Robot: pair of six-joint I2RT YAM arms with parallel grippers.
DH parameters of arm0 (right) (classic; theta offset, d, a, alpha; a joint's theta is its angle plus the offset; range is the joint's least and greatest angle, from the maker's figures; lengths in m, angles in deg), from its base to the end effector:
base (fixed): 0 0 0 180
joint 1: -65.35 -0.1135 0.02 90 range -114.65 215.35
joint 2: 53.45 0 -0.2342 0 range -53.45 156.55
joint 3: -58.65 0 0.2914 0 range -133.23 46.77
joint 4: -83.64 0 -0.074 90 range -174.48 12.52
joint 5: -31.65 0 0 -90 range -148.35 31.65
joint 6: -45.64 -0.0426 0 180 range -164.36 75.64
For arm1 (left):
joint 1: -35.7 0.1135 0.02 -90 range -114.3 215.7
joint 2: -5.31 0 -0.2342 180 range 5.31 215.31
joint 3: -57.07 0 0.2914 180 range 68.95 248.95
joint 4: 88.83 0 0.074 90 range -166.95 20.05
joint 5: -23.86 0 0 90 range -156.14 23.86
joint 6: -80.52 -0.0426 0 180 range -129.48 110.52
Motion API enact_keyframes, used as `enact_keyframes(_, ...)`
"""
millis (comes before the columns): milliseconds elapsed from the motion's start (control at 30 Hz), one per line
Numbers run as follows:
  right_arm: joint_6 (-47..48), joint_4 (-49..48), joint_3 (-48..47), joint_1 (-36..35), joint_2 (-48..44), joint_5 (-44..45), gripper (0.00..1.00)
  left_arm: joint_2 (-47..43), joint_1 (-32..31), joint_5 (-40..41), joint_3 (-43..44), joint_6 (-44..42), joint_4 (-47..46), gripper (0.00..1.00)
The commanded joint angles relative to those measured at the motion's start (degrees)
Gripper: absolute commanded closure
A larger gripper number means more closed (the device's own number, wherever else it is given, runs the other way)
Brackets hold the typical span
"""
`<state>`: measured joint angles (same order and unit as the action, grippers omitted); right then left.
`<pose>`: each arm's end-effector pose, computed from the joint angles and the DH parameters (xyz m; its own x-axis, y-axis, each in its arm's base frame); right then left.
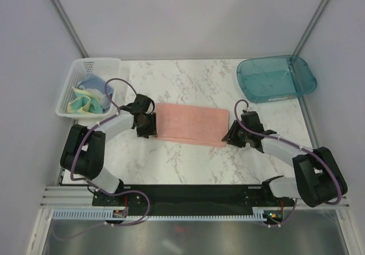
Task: Fold and stack the towels
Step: Fold the towel
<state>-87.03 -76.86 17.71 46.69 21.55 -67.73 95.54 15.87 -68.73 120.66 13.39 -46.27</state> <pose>0.2533 0.0929 0.0832 -0.8365 0.4233 -0.3479 0.2171 0.8390 0.4990 0.3030 -0.1113 0.1081 -0.9478 -0.0709 -0.3108 -0.0156 0.9841 -0.1769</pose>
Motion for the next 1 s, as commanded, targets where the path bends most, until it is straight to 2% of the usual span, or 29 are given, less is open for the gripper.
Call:
enact_keyframes(0, -0.48, -4.71, 3.3, -0.42, 1.9, 0.69, 0.61, -0.06, -0.03, -1.28, -0.11, 2.18, -2.46, 0.5)
enact_keyframes(100, 0.31, -4.72, 3.13, -0.51, 0.77, 0.86, 0.7, -1.2, 0.06, -2.42, 0.15, 2.35, -2.38, 0.54)
enact_keyframes(133, 0.57, -3.85, 3.04, -0.51, 0.41, 1.47, 0.7, -1.55, -0.03, -2.85, 0.41, 2.44, -2.11, 0.54)
enact_keyframes(300, 1.45, -1.56, 1.81, -0.42, -0.91, 2.62, 0.74, -3.48, 0.32, -0.14, 2.35, 5.15, 0.35, 0.45)
enact_keyframes(433, 2.42, 0.12, 1.37, -0.5, -1.0, 3.67, 0.75, -3.66, 0.5, -0.13, 2.96, 6.57, 0.26, 0.45)
enact_keyframes(733, 2.86, 3.28, -0.64, -0.51, -3.37, 5.08, 0.68, -3.93, 0.59, 0.04, 3.14, 6.66, -0.27, 0.47)
enact_keyframes(967, 2.33, 4.69, -2.41, -0.51, -4.25, 4.91, 0.78, -2.7, 0.5, -1.54, 2.09, 6.83, -2.02, 0.46)
